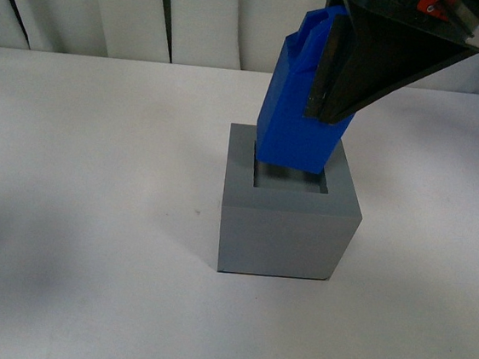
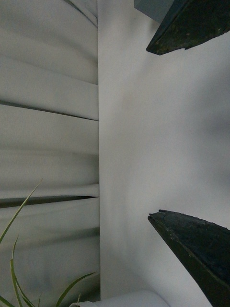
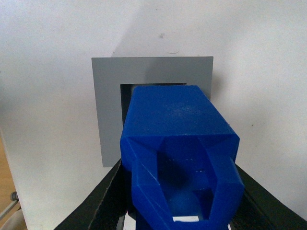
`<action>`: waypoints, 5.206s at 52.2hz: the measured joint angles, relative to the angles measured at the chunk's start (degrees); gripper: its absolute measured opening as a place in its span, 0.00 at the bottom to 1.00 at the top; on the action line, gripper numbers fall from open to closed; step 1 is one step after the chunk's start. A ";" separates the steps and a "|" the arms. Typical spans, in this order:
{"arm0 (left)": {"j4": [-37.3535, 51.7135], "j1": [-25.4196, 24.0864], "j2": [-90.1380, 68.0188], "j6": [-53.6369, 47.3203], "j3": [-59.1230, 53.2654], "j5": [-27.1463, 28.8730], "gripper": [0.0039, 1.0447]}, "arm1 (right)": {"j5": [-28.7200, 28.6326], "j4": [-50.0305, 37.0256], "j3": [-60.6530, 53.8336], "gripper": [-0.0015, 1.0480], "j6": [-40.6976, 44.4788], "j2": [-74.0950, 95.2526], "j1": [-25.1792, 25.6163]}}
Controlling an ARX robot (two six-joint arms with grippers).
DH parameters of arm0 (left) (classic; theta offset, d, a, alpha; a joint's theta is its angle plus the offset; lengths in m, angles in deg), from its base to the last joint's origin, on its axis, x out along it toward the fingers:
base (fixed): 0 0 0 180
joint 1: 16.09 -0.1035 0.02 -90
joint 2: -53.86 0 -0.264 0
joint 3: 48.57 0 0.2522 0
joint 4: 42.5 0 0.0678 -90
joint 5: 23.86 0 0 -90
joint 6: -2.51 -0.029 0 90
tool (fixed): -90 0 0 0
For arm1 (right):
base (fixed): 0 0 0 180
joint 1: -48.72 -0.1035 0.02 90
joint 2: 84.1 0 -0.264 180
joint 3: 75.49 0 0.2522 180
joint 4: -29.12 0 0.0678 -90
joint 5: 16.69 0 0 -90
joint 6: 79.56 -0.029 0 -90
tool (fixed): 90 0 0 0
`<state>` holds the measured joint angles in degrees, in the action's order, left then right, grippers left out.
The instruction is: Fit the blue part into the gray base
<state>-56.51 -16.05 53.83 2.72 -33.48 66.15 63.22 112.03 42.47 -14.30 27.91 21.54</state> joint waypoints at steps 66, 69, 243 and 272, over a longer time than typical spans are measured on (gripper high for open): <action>0.00 0.00 0.00 0.00 0.00 0.00 0.94 | 0.02 -2.29 -2.03 0.45 -0.17 0.17 -0.70; 0.00 0.00 0.00 0.02 0.00 0.00 0.94 | -0.04 -2.54 -2.03 0.45 -0.24 0.17 -0.79; -0.02 0.00 0.00 0.00 0.00 0.00 0.94 | -11.23 -85.50 -80.02 0.93 -51.47 -58.55 28.06; 0.00 0.00 0.00 0.00 0.00 -0.02 0.94 | 10.08 -101.72 -97.26 0.01 -64.26 -72.13 27.28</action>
<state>-56.51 -16.05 53.83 2.72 -33.48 66.13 73.30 10.30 -54.79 -78.56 -44.22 48.82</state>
